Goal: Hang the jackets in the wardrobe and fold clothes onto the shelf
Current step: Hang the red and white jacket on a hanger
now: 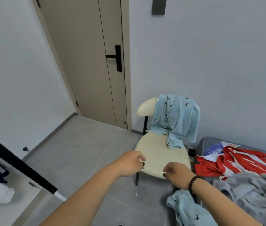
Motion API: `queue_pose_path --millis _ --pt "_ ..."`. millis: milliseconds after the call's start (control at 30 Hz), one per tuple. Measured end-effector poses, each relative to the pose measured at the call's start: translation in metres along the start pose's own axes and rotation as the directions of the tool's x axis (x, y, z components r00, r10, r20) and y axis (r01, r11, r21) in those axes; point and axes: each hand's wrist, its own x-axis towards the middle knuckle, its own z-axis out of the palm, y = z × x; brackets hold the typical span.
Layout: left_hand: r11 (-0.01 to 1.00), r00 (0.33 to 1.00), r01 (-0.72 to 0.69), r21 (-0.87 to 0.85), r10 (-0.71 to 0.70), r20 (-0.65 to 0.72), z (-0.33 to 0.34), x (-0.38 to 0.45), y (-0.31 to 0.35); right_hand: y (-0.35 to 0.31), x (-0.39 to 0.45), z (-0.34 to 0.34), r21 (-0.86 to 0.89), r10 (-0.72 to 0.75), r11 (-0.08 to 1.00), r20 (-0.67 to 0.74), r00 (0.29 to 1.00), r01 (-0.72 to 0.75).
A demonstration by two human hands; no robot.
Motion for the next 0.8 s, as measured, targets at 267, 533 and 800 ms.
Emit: queue_pose_path --millis 267,533,800 --pt "0.995 0.996 0.010 -0.096 -0.002 0.084 -0.020 0.094 0.029 0.032 0.065 -0.071 0.252 0.089 0.967 -0.275 0.957 -0.017" --pt "0.977 0.998 0.007 -0.213 0.005 0.056 -0.085 0.241 0.057 0.056 0.193 -0.141 0.272 0.142 0.961 -0.309 0.940 -0.056" --pt "0.970 1.000 0.021 -0.242 -0.019 0.013 -0.147 0.360 0.072 0.064 0.308 -0.177 0.264 0.147 0.962 -0.267 0.952 -0.075"
